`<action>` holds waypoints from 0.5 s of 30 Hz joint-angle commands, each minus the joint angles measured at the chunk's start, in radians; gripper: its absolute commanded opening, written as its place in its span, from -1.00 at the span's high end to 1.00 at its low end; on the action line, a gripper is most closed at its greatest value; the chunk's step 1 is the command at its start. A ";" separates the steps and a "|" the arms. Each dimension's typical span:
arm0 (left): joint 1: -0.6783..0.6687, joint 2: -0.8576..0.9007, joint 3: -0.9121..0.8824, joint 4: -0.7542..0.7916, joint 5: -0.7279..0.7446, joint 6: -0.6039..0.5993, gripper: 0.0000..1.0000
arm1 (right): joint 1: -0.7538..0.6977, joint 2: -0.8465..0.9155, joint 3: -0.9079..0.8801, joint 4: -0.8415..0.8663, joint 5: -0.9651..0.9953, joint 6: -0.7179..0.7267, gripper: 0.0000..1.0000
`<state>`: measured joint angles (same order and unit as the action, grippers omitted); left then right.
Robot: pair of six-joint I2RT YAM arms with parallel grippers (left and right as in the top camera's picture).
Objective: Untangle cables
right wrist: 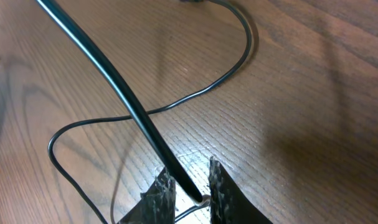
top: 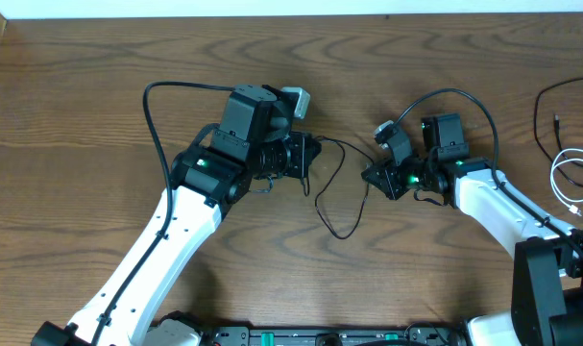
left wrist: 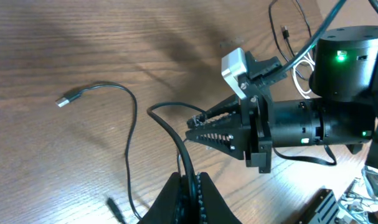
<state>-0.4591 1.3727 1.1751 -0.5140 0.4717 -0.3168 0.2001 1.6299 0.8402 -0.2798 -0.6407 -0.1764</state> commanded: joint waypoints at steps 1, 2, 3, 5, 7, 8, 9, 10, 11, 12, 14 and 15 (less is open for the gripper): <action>0.005 -0.019 0.024 -0.002 -0.021 0.013 0.85 | 0.005 0.006 -0.005 -0.004 -0.036 0.004 0.74; 0.005 -0.019 0.024 -0.002 -0.021 0.013 0.85 | 0.005 0.006 -0.005 -0.004 -0.048 0.004 0.77; 0.005 -0.019 0.024 -0.002 -0.021 0.013 0.85 | 0.005 0.006 -0.005 -0.002 -0.063 0.003 0.91; 0.005 -0.019 0.024 -0.002 -0.021 0.013 0.85 | 0.005 0.006 -0.005 0.000 -0.069 0.003 0.97; 0.005 -0.019 0.024 -0.002 -0.021 0.013 0.85 | 0.005 0.006 -0.005 0.001 -0.068 0.003 0.98; 0.005 -0.019 0.024 -0.004 -0.021 0.013 0.84 | 0.005 0.006 -0.005 0.002 -0.066 -0.004 0.98; 0.005 -0.019 0.024 -0.007 -0.021 0.013 0.83 | 0.005 0.006 -0.005 0.004 -0.048 -0.004 0.98; 0.005 -0.019 0.024 -0.011 -0.021 0.013 0.72 | 0.005 0.006 -0.005 0.008 -0.014 -0.004 0.98; 0.005 -0.018 0.023 -0.020 -0.022 0.019 0.66 | 0.004 0.006 -0.004 0.012 0.042 -0.003 0.98; 0.005 -0.018 0.022 -0.037 -0.045 0.025 0.66 | 0.003 0.004 -0.003 0.017 0.121 -0.003 0.98; 0.004 -0.018 0.022 -0.074 -0.098 0.025 0.46 | -0.004 -0.005 0.005 0.018 0.234 -0.003 0.98; 0.004 -0.017 0.022 -0.094 -0.122 0.025 0.37 | -0.011 -0.014 0.013 0.017 0.284 -0.003 0.98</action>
<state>-0.4591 1.3727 1.1751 -0.5682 0.4377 -0.3130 0.2001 1.6299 0.8402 -0.2642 -0.5598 -0.1722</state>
